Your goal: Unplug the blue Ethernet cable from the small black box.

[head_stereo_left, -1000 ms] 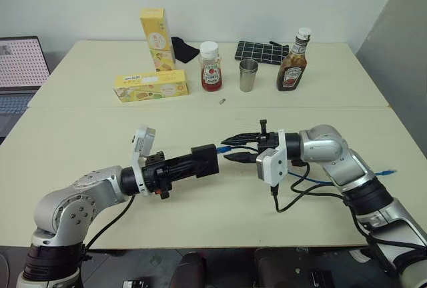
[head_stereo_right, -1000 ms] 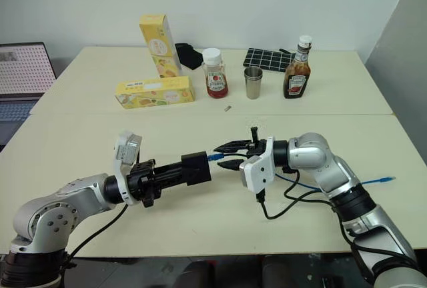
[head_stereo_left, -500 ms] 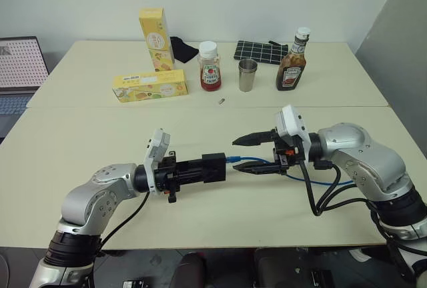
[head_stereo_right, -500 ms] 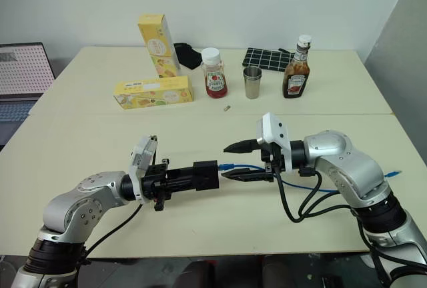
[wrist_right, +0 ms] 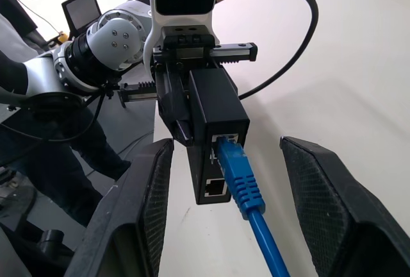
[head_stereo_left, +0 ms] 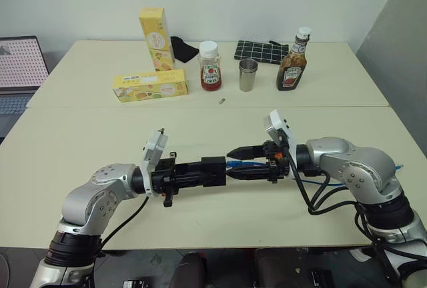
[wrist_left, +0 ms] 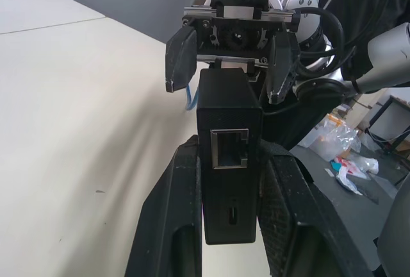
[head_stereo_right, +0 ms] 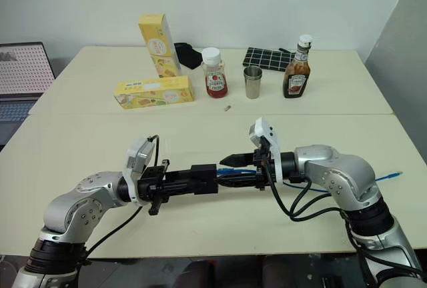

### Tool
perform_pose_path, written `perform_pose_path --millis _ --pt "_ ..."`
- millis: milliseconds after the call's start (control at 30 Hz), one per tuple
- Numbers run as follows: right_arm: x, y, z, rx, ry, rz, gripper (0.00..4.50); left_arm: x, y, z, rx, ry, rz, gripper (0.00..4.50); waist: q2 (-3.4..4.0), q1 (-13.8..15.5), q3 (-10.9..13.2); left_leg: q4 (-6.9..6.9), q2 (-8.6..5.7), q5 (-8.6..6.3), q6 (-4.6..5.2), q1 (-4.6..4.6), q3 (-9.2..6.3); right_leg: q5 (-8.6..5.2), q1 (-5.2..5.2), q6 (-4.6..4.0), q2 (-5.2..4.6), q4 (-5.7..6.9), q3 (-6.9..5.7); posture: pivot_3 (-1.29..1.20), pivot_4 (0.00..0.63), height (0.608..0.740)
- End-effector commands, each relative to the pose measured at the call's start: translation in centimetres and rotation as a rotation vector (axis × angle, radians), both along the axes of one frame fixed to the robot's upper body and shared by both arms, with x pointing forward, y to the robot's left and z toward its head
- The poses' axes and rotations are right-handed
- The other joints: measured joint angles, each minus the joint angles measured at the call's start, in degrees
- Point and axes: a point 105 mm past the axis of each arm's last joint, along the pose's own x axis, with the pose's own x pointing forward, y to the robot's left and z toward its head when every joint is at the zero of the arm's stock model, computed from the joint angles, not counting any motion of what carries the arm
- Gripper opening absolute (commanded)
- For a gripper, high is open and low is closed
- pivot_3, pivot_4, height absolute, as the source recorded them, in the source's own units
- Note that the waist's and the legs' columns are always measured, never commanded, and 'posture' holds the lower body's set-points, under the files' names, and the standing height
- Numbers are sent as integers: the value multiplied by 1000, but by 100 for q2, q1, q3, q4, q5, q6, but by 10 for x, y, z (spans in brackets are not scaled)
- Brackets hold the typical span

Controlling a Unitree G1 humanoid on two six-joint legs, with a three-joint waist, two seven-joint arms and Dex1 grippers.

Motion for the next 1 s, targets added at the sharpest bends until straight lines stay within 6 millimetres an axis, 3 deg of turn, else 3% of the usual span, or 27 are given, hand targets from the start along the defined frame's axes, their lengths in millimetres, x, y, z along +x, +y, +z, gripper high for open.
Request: perform_pose_path --millis 33,100,400,567,1000 --pt "-4 3 12 26 -45 22 2806 0 2 8 -15 -50 7 794 0 0 0 0 0 0 0 0 1 0 0 0 0 0 0 0 150 740" --pt "-4 4 12 28 -42 21 2806 0 3 8 -13 -52 7 794 0 0 0 0 0 0 0 0 1 0 0 0 0 0 1 0 150 740" --pt "-3 1 12 20 -47 21 928 -1 4 6 -4 -54 8 794 0 -1 0 -1 0 0 0 0 1 0 -1 0 0 0 1 0 150 740" --pt "-3 -1 11 12 -43 37 120 -2 5 5 2 -52 -2 792 0 0 0 -1 -1 0 0 -1 5 0 -2 0 1 -2 0 0 150 740" --pt "-1 -9 6 -39 -14 54 47 -13 8 -3 16 -31 -6 792 0 0 0 -1 0 0 0 -2 4 0 -2 1 1 -3 1 0 150 740"
